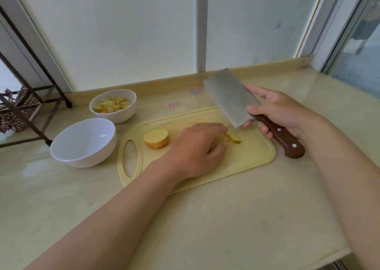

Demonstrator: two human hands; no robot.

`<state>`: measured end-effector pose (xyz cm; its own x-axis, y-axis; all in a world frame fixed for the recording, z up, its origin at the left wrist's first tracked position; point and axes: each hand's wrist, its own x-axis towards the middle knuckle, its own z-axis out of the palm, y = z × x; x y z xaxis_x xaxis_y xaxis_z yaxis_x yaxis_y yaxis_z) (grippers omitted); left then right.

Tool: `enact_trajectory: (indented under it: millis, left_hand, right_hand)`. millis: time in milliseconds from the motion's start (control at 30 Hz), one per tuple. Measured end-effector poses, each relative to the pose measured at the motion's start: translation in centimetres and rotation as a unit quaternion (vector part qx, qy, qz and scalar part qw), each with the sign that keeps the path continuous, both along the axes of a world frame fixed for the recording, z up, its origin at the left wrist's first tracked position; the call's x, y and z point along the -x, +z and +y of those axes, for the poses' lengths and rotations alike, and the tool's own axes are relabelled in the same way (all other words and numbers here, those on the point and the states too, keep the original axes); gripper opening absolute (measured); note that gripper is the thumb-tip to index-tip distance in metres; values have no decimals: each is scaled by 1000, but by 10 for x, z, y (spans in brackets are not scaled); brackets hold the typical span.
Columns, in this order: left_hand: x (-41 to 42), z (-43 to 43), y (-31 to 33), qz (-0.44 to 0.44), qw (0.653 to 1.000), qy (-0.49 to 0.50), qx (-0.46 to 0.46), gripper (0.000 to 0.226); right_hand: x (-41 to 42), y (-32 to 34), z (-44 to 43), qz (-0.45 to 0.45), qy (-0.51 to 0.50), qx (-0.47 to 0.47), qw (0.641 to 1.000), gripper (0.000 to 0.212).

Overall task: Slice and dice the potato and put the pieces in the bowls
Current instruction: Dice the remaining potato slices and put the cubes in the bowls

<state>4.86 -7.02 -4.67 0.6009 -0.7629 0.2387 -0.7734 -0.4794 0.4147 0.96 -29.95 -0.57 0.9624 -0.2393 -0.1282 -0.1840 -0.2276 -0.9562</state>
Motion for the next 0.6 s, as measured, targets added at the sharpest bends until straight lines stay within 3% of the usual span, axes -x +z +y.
enact_trajectory:
  millis: [267,500,600]
  left_hand:
    - [-2,-5,6,-11,1000,14,20,34]
    - [-5,-37,26,34,996,23,-81,38]
    - [-7,-49,33,3,988,33,-150,32]
  right_hand:
    - [-8,-16,-20,-23,11,-152,988,57]
    - [-9,-17,-24,-37,25,-185,982,56]
    - [-9,-18,-26,-39,29,-185,982,56]
